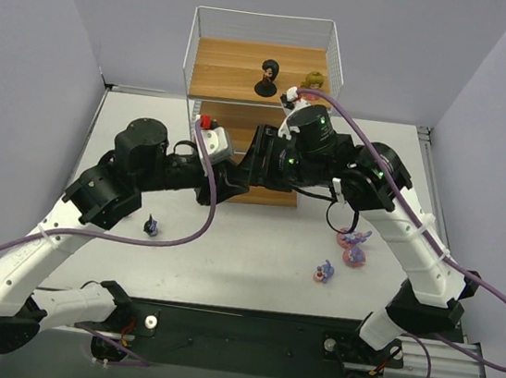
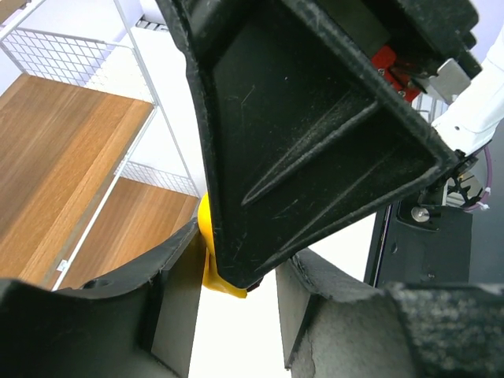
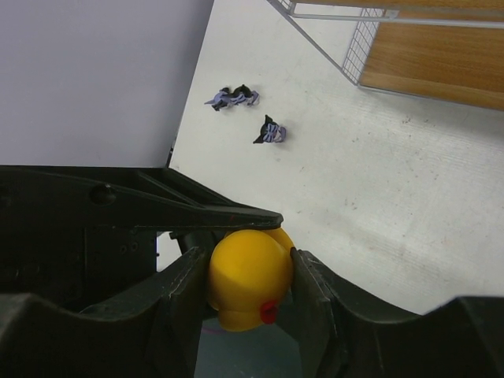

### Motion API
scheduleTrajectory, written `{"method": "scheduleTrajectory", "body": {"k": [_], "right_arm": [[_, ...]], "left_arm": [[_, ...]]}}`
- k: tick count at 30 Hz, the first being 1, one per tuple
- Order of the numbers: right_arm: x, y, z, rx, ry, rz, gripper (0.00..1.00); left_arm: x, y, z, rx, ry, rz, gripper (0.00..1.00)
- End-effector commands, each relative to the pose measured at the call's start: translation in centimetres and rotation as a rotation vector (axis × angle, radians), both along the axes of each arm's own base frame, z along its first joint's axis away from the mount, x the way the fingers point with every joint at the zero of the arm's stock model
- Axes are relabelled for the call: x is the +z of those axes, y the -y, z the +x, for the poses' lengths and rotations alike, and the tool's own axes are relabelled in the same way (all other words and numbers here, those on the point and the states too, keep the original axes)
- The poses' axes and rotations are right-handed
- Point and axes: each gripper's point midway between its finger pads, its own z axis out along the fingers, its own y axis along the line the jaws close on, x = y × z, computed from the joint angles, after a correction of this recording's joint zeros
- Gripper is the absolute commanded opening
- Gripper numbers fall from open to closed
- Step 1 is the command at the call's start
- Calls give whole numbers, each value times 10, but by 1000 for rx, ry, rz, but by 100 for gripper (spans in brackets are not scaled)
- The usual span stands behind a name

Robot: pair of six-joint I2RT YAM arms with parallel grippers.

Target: Place and organize the plastic toys onto the shelf

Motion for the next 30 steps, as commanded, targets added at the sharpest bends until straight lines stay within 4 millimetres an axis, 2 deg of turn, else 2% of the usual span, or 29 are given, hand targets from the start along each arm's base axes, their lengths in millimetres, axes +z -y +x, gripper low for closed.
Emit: {"method": "scheduleTrajectory", "body": {"k": [1,6,10,13,15,17,18,20,21,23,24,25,26,28,30], "right_arm": [[21,11,-13,19,50,56,52],[30,27,-3,-46,124,51,68],[47,37,3,-96,193,93,71],[51,49,5,-141,237,112,72],[52,59,7,-182,265,128,72],[58,69,6,-206,294,155,72],[47,72,8,-222,289,130,72],[44,79,7,-239,292,132,71],[33,81,8,-244,284,109,71],[28,87,6,-257,280,107,71],[25,90,6,-265,277,103,71],[13,90,6,-267,264,79,70],[12,94,4,-271,263,82,70],[1,98,4,-287,250,63,70],[-2,103,3,-297,247,64,70]], "left_arm": [[16,-2,2,27,28,-56,0],[16,-8,2,56,23,-57,0],[21,-13,4,94,12,-79,0],[32,-18,14,158,18,-124,0],[46,-23,24,208,35,-175,0],[69,-29,36,258,48,-244,0],[77,-33,42,291,38,-280,0],[97,-42,60,338,61,-342,0],[103,-45,65,354,38,-381,0],[118,-50,80,369,55,-440,0],[121,-50,84,370,41,-469,0],[124,-50,88,372,43,-488,0],[134,-48,92,366,70,-524,0],[140,-47,98,371,69,-557,0],[147,-50,107,404,81,-599,0]]}}
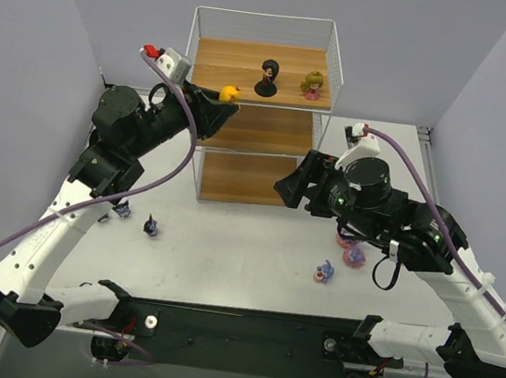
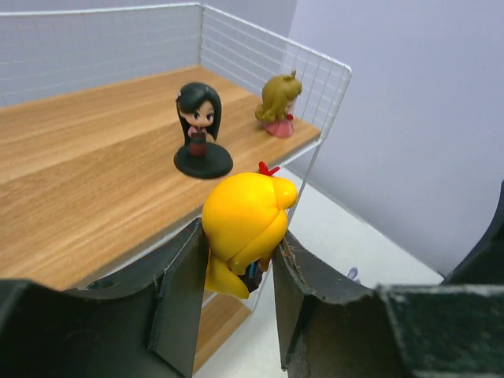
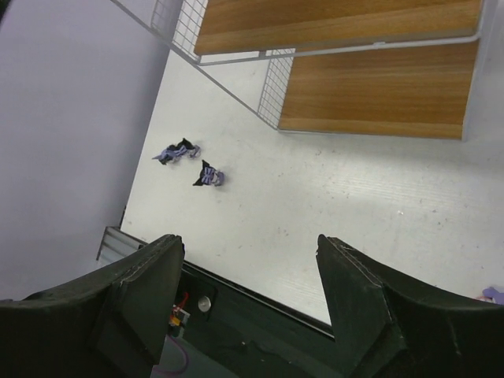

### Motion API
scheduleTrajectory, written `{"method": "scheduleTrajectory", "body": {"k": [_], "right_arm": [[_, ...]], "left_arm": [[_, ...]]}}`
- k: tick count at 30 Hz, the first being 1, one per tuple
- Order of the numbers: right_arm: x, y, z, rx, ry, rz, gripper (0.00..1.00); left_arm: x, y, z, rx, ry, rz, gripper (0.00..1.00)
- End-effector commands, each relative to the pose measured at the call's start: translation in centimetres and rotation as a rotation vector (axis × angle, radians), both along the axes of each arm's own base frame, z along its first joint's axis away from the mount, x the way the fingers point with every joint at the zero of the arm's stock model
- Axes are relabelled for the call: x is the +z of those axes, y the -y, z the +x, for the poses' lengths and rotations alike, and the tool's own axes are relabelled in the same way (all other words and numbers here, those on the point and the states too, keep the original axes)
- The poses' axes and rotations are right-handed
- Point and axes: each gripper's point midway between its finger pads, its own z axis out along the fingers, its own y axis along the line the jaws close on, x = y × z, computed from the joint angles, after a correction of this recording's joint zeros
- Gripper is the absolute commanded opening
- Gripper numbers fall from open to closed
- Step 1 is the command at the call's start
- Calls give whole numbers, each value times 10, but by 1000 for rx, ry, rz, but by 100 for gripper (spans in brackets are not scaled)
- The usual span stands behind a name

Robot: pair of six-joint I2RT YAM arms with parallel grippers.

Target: Place and organize the plastic toys onto the shelf

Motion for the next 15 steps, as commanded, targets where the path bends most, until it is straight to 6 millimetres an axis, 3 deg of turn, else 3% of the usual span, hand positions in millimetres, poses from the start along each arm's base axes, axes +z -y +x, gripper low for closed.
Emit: {"method": "scheduleTrajectory", "body": {"k": [1,9,15], "right_arm": [[0,13,5,-65,17,30,70],[-17,19,3,-70,-15,16,70],[-28,19,3,-55,-51,9,69]], "left_arm": [[63,-5,6,36,131,-184,0],[69,-15,27,149,151,-281,0],[61,-2,29,252,174,-257,0]]}}
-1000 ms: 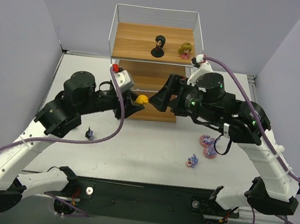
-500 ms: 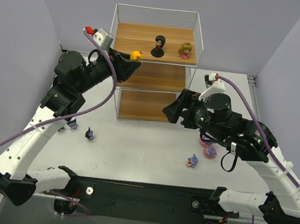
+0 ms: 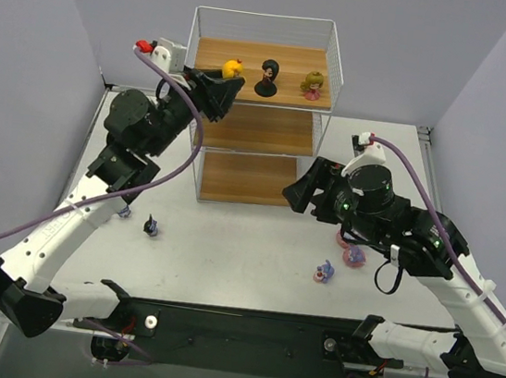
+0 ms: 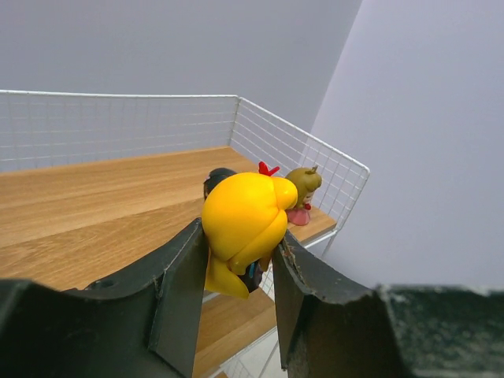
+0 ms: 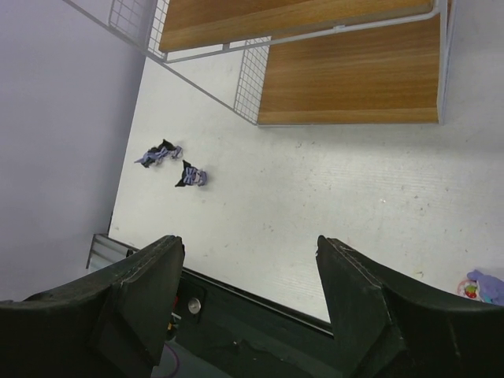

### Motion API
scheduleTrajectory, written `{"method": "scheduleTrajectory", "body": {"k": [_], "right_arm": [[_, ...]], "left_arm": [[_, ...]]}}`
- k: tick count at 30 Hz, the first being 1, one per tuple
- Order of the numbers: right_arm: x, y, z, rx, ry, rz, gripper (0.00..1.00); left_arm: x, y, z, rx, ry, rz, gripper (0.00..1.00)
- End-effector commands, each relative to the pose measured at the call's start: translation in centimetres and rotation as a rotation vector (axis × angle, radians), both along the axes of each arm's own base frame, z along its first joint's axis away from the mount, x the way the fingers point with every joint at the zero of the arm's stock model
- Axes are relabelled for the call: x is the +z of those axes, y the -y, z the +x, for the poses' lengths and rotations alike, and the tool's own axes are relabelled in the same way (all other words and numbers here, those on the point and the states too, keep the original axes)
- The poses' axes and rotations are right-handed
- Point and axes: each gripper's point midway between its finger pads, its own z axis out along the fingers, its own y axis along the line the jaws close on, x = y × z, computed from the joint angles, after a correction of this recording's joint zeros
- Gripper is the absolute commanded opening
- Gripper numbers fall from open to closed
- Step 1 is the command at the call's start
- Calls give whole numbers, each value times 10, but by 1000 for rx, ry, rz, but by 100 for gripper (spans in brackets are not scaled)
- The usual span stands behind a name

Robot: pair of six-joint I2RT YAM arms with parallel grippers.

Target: Place and organize the plastic toys onto the shelf

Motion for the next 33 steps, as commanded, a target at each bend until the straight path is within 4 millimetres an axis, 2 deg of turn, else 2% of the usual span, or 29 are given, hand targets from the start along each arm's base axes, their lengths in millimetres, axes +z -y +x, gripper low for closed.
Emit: {"method": "scheduleTrajectory", "body": {"k": [1,7,12,26,33], "right_arm": [[-1,2,3,-9,-9,28,69],[-6,7,4,-11,-26,32,69],[-11,13,7,-23,-40,34,68],[-20,23,17,-48,-73,34,68],[-24,20,19,-28,-98,39,68]], "left_arm": [[21,0,-1,111,78,-49,0],[10,-6,9,210,59,-65,0],[-2,5,18,212,38,-39,0],[-29,7,34,279,14,49,0],[-37,10,42,286,-1,74,0]]}}
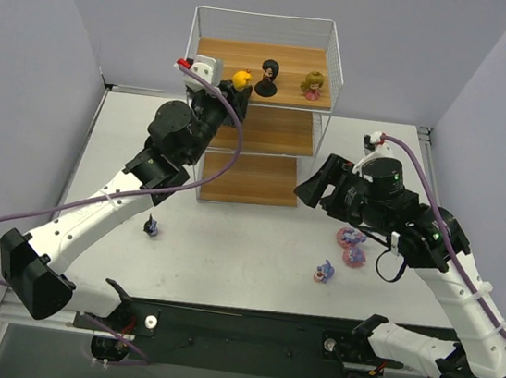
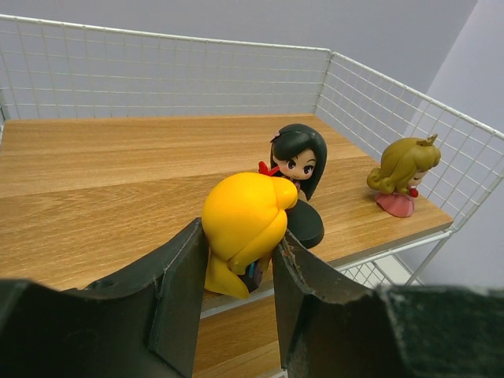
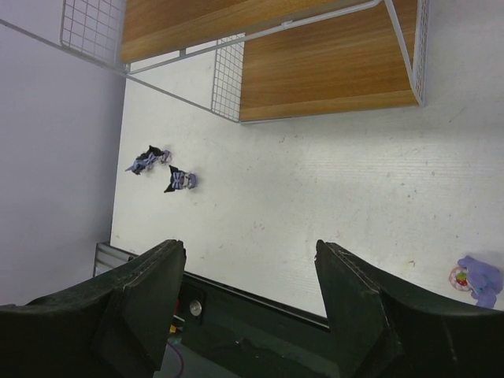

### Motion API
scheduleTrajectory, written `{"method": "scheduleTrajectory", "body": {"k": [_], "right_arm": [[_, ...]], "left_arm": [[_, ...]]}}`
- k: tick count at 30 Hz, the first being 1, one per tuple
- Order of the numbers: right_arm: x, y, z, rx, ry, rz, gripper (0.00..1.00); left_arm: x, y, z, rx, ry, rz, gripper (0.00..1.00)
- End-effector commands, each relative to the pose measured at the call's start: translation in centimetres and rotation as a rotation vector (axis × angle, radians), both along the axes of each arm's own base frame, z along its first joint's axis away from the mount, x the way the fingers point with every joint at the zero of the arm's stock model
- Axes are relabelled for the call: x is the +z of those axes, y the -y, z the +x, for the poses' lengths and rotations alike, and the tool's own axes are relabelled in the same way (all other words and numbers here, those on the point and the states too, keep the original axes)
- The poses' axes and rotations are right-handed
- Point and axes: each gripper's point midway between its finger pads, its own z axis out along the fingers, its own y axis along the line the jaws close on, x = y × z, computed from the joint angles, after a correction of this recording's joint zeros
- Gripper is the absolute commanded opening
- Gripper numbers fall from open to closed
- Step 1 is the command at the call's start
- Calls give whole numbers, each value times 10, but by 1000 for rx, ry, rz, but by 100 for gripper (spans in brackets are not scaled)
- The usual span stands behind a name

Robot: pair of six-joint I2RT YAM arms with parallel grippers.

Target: Place and organize the plastic toys onto the shelf

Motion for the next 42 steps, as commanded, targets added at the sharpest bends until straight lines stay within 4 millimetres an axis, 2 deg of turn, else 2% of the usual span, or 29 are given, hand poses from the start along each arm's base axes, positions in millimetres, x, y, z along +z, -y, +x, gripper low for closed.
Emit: {"method": "scheduleTrajectory", "body": {"k": [1,8,16,19,24,27,34,42], "right_arm": [[2,-4,2,20,5,20,68],[0,-3,4,14,0,18,68],[-3,-1,5,8,-5,20,68],[-5,-1,5,10,-11,20,68],[-5,-1,5,7,-10,25,68],[-4,0,5,5,-6,27,68],[-3,2,5,1,-5,33,67],[-5,3,4,-2,-9,37,67]], "left_arm": [[16,-4,3,22,52,-18,0],[9,-6,9,35,33,0,0],[-4,-8,17,52,6,25,10],[-5,-8,18,51,3,29,15],[-6,-8,17,49,0,31,36],[-4,-8,16,46,6,28,43],[-5,-9,16,53,8,45,54],[-5,-13,16,69,12,58,60]]}}
